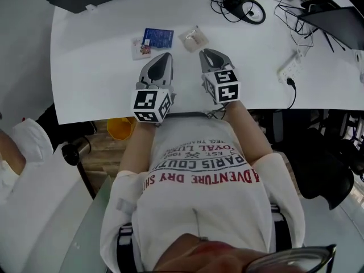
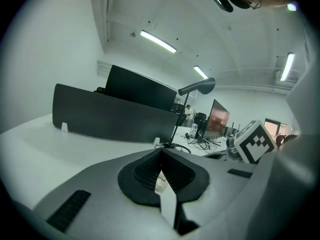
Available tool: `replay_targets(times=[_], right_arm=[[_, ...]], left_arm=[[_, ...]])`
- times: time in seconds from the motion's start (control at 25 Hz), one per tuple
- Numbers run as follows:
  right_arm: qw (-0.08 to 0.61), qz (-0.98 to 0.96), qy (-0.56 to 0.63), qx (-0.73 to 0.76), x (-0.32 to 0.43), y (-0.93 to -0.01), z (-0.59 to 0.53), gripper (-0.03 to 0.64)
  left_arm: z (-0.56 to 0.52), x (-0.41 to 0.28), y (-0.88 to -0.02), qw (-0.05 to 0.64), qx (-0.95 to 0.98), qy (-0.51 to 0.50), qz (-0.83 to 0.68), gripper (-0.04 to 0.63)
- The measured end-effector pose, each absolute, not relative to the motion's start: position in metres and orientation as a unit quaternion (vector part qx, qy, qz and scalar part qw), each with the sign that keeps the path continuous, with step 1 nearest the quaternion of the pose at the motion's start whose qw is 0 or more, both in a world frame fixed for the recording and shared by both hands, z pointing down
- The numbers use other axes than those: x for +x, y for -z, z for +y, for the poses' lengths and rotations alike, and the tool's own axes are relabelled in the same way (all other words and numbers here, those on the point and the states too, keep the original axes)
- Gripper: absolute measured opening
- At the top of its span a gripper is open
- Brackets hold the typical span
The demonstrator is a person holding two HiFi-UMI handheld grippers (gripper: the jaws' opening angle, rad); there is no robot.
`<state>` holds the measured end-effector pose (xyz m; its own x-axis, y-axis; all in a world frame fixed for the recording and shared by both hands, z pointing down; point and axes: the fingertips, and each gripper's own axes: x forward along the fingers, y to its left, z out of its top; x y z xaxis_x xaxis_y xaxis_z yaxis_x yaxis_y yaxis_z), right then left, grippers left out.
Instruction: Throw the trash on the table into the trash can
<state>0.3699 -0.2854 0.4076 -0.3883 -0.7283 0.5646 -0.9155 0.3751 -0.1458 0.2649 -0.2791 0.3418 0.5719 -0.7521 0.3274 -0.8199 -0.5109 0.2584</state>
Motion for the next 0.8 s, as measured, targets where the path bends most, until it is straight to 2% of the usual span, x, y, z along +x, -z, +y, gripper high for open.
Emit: replay_targets(times=[0.04,0.12,0.6,0.8], right_arm=[[0.219,-0.801,-0.228,0.508,0.366,-0.417,-0.292,0.035],[0.241,-0.798,-0.238,0.499,0.357,-0.436,-0.303,0.161],[0.361,-0.743,-0.297,0.480,0.343,-0.539,-0.349,0.188],[0.368,-0.733,-0.313,0.479,0.341,-0.545,-0.348,0.169]], left_arm=[[-0.284,0.262,-0.348,0.198,0.865,-0.091,-0.452,0.023],[-0.295,0.256,-0.362,0.209,0.864,-0.101,-0.447,0.023],[-0.342,0.239,-0.431,0.272,0.858,-0.138,-0.414,0.023],[-0.346,0.234,-0.441,0.281,0.855,-0.143,-0.412,0.023]])
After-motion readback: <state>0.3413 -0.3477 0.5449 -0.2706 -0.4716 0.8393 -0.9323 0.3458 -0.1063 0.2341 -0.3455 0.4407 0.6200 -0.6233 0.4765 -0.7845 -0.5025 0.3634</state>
